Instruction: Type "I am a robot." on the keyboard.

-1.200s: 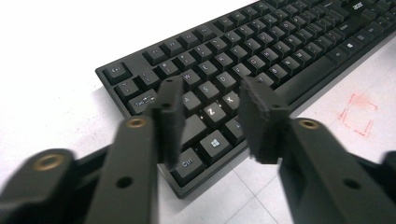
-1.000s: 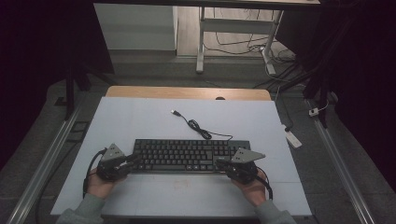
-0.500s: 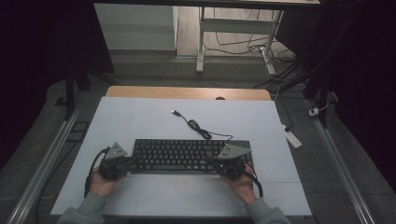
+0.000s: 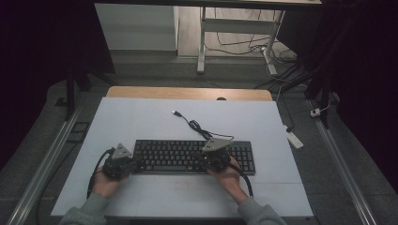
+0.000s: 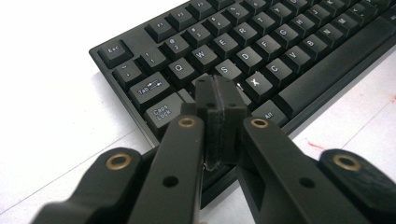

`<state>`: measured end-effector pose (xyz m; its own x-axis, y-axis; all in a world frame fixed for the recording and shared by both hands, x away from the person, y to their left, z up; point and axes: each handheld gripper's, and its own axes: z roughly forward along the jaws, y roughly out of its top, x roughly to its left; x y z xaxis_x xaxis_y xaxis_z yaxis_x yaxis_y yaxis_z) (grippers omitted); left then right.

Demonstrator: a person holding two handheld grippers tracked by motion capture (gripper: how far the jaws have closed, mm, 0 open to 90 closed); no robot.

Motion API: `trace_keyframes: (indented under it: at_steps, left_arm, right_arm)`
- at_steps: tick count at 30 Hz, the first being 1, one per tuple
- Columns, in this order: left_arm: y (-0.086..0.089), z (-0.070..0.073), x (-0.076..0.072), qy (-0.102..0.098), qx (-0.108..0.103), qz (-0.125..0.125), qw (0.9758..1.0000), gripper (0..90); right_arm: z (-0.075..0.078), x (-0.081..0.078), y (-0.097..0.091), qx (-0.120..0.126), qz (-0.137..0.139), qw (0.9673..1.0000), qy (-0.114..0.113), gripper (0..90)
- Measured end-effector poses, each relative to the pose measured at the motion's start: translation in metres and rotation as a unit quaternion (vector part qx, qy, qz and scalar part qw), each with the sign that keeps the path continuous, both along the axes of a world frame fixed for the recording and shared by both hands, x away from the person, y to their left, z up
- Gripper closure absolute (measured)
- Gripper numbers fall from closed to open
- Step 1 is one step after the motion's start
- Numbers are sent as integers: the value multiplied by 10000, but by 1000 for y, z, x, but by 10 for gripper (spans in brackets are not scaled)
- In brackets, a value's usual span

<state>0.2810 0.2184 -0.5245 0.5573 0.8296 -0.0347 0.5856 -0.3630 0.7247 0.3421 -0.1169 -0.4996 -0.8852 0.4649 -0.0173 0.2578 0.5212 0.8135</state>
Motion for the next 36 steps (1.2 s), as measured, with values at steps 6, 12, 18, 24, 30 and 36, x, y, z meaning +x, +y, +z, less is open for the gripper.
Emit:
trace_keyframes:
  at_steps: [6, 12, 18, 24, 30, 36]
  left_arm:
    - [0, -3, 2, 35, 56, 23, 10000, 887]
    - [0, -4, 2, 46, 80, 24, 10000, 887]
    - [0, -5, 3, 55, 95, 22, 9999, 887]
    - [0, -5, 3, 49, 83, 20, 10000, 887]
    - [0, -6, 3, 46, 80, 19, 10000, 886]
    - [1, -6, 3, 46, 78, 16, 10000, 886]
  right_arm:
    - [-2, 6, 11, -94, 9, 9999, 46, 899]
    - [-5, 12, 22, -178, -10, 9998, 79, 899]
    - [-8, 17, 31, -232, -16, 9997, 93, 899]
    - [-11, 22, 37, -319, -106, 9993, 142, 898]
    - [-13, 27, 45, -354, -136, 9992, 158, 898]
    - [-16, 30, 51, -443, -154, 9988, 130, 898]
